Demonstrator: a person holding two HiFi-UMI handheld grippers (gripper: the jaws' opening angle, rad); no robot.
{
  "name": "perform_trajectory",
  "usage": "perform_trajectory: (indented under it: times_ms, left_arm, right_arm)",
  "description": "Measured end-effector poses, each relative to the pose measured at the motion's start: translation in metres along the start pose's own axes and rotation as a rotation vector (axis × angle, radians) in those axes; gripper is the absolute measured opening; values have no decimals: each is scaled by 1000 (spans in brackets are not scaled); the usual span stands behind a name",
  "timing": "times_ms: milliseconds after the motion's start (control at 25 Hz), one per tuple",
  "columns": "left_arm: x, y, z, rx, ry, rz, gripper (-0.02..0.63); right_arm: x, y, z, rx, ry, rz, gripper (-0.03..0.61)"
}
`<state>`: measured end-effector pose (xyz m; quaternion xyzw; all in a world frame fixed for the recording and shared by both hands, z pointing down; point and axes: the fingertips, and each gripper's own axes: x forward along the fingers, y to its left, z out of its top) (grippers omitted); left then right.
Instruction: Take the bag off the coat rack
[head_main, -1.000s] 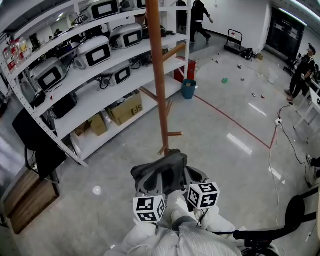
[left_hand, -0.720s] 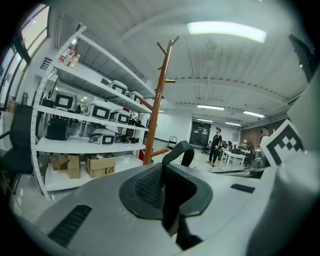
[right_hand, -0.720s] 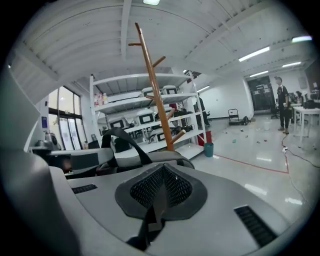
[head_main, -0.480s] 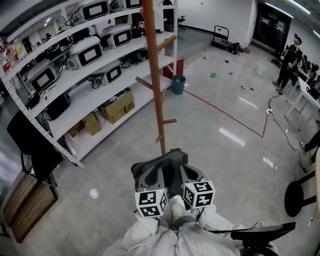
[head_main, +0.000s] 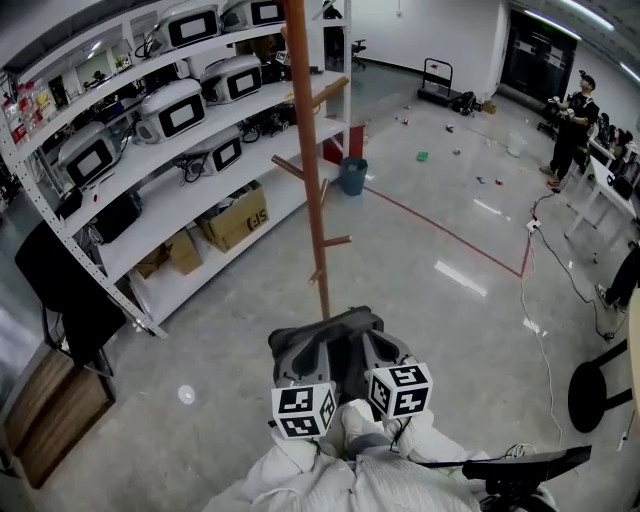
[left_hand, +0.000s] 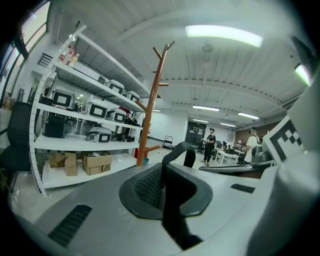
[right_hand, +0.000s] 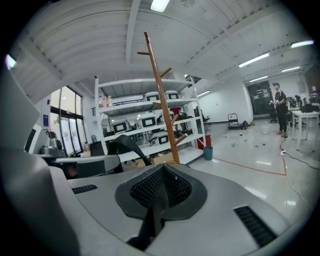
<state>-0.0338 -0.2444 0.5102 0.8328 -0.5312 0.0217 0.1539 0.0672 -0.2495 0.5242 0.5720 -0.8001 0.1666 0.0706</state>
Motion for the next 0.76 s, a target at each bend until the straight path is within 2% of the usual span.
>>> perform_trajectory:
  times_ms: [400,760]
  left_arm:
    - [9,0,10,33,-22,-6,14]
    - [16,13,14,37,-26,23,14]
  right_arm:
    - [-2,-8,-4,-5,7,-36,11]
    - [1,-10,-4,-3,17,-42,11]
